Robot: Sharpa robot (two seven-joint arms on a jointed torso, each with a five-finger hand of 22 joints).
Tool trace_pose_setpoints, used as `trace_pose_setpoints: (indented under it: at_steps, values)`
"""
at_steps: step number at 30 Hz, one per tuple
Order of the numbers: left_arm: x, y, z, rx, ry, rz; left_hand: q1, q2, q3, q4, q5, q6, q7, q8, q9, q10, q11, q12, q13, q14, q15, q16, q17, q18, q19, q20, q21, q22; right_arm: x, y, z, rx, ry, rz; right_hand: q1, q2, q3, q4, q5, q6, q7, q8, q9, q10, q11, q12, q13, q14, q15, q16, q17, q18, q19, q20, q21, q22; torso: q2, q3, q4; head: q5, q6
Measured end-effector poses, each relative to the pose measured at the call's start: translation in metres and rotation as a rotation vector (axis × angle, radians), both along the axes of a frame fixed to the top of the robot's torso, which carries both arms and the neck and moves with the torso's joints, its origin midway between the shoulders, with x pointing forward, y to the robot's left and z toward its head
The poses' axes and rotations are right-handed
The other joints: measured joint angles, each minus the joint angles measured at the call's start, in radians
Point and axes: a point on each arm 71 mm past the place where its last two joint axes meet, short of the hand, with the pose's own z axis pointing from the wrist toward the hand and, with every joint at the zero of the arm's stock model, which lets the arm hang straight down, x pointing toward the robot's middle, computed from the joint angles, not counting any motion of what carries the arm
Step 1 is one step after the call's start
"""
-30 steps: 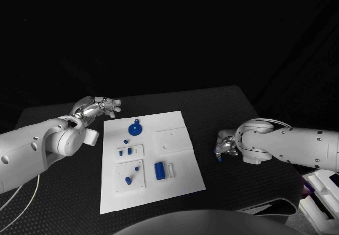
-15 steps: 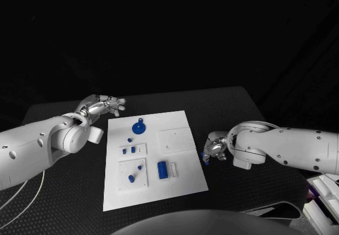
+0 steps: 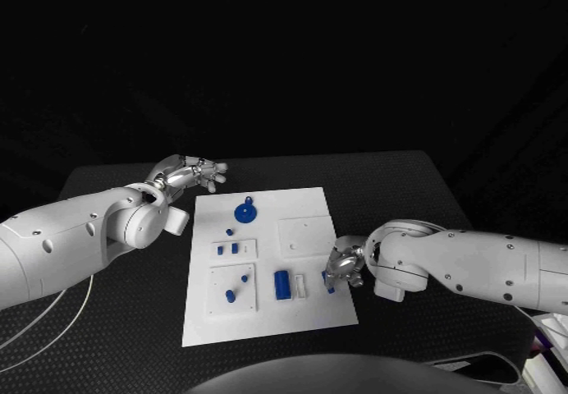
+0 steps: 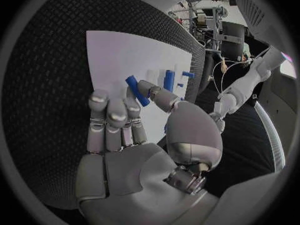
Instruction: Assemble the parts on the task board
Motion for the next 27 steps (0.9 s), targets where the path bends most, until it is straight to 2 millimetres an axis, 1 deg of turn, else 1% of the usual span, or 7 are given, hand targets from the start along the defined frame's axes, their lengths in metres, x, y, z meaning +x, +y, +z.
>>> trace_pose_setpoints:
  at_steps: [1, 4, 12, 16, 20, 25, 27]
  values:
    - [0.0, 0.0, 0.0, 0.0, 0.0, -0.001, 0.0, 0.0, 0.0, 0.0, 0.0, 0.0, 0.0, 0.0, 0.0, 0.0, 0.0, 0.0, 0.0, 0.0, 0.0, 0.0, 0.0, 0.0, 0.0, 0.0, 0.0, 0.0, -0.002, 0.003, -0.004, 0.003, 0.011, 0.002, -0.006, 0.006, -0.012, -0.006, 0.015, 0.0, 0.0, 0.0, 0.0, 0.0, 0.0, -0.004, 0.0, 0.0, 0.0, 0.0, 0.0, 0.0, 0.0, 0.0, 0.0, 0.0, 0.0, 0.0002, 0.0, 0.003, 0.0]
    - [0.0, 0.0, 0.0, 0.0, 0.001, -0.001, 0.0, 0.0, 0.0, 0.0, 0.0, 0.0, 0.0, 0.0, 0.0, 0.0, 0.0, 0.0, 0.0, 0.0, 0.0, 0.0, 0.0, 0.0, 0.0, 0.0, 0.0, 0.0, -0.004, 0.007, -0.009, 0.007, 0.024, 0.004, -0.01, 0.01, -0.021, -0.012, 0.027, 0.0, 0.0, 0.0, 0.0, 0.0, 0.0, -0.004, 0.0, 0.0, 0.0, 0.0, 0.0, 0.0, 0.0, 0.0, 0.0, 0.0, 0.0, 0.0001, 0.0006, 0.013, 0.001]
    - [-0.001, 0.0, 0.0, 0.0, 0.003, -0.001, 0.0, 0.0, 0.0, 0.0, 0.0, 0.0, 0.0, 0.0, 0.0, 0.0, 0.0, 0.0, 0.0, 0.0, 0.0, 0.0, 0.0, 0.0, 0.0, 0.0, 0.0, 0.0, -0.003, 0.018, -0.011, 0.028, 0.03, 0.013, -0.011, 0.011, -0.028, -0.013, 0.027, 0.001, 0.001, 0.0, 0.0, 0.0, 0.0, -0.004, -0.001, 0.001, 0.001, 0.0, 0.0, 0.0, 0.0, 0.0, 0.0, 0.0, 0.002, -0.0002, 0.0017, 0.034, -0.004]
    - [-0.001, -0.001, 0.0, 0.0, 0.004, -0.003, 0.0, 0.0, 0.0, 0.0, 0.0, 0.0, 0.0, 0.0, 0.0, 0.0, 0.0, 0.0, 0.0, 0.0, 0.0, 0.0, 0.0, 0.0, 0.0, 0.0, 0.0, 0.0, -0.002, 0.024, -0.012, 0.039, 0.029, 0.014, -0.011, 0.011, -0.037, -0.012, 0.027, 0.002, 0.002, 0.006, 0.001, 0.0, 0.0, -0.004, -0.001, -0.002, -0.002, 0.0, 0.0, 0.0, 0.0, 0.0, 0.0, 0.0, 0.002, 0.0, 0.0012, 0.04, -0.005]
    - [-0.001, 0.0, 0.0, 0.0, 0.005, -0.003, 0.0, 0.0, 0.0, 0.0, 0.0, 0.0, 0.0, 0.0, 0.0, 0.0, 0.0, 0.0, 0.0, 0.0, 0.0, 0.0, 0.001, 0.0, 0.0, 0.0, 0.0, 0.0, -0.002, 0.027, -0.012, 0.052, 0.023, 0.007, -0.015, 0.015, -0.041, -0.009, 0.015, 0.002, 0.002, 0.006, 0.0, 0.0, 0.0, -0.004, -0.001, 0.001, -0.005, 0.0, 0.0, 0.0, 0.0, 0.0, 0.0, 0.0, 0.002, 0.0007, 0.0002, 0.043, -0.006]
    - [-0.001, 0.0, 0.0, 0.001, 0.006, -0.001, 0.0, 0.0, 0.0, 0.0, 0.0, 0.0, 0.0, 0.0, 0.0, 0.0, 0.0, 0.0, 0.0, 0.0, 0.0, 0.0, 0.001, 0.0, 0.0, 0.0, 0.0, 0.0, -0.002, 0.028, -0.012, 0.065, 0.015, -0.007, -0.026, 0.005, -0.051, 0.001, 0.0, 0.002, 0.002, 0.006, 0.0, 0.0, 0.0, -0.007, -0.001, 0.001, -0.005, 0.0, -0.001, 0.0, 0.0, 0.0, 0.0, 0.0, 0.002, 0.0009, 0.0, 0.048, -0.007]
    - [-0.001, 0.0, 0.0, 0.002, 0.007, -0.001, 0.0, 0.0, 0.0, 0.0, 0.0, 0.0, 0.0, 0.0, 0.0, 0.0, 0.0, 0.0, 0.0, 0.0, 0.0, 0.0, 0.001, 0.0, 0.0, 0.0, 0.0, 0.0, -0.002, 0.029, -0.012, 0.069, 0.015, -0.009, -0.027, 0.006, -0.057, 0.001, 0.0, 0.002, 0.002, 0.006, -0.001, 0.0, 0.0, -0.007, -0.001, 0.001, -0.005, 0.0, -0.001, 0.0, 0.0, 0.0, 0.0, 0.0, 0.002, 0.0008, 0.0, 0.049, -0.008]
